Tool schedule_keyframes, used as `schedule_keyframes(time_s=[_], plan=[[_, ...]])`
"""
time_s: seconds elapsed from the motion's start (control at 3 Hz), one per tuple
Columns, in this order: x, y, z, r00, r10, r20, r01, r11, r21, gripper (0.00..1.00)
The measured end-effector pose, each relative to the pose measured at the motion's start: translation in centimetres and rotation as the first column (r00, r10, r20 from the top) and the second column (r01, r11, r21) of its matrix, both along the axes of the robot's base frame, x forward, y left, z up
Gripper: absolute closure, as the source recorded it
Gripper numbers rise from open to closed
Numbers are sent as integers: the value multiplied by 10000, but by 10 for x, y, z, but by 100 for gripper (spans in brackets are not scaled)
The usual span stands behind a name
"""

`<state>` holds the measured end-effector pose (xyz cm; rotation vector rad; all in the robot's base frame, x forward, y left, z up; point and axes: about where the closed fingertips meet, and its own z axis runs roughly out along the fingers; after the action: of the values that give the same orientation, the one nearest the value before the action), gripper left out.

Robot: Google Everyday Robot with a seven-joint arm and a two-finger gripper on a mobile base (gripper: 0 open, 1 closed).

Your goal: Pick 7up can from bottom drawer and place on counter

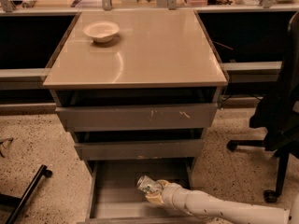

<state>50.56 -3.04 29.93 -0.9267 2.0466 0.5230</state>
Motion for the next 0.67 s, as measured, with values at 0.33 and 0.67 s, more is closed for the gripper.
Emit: schedule_keyframes(time_s=[0.33, 0.67], plan=[[-1, 2, 47, 9993, 162, 335, -164, 9999, 36, 100], [-26, 18, 128, 9990, 211, 391, -225, 9991, 346, 100]])
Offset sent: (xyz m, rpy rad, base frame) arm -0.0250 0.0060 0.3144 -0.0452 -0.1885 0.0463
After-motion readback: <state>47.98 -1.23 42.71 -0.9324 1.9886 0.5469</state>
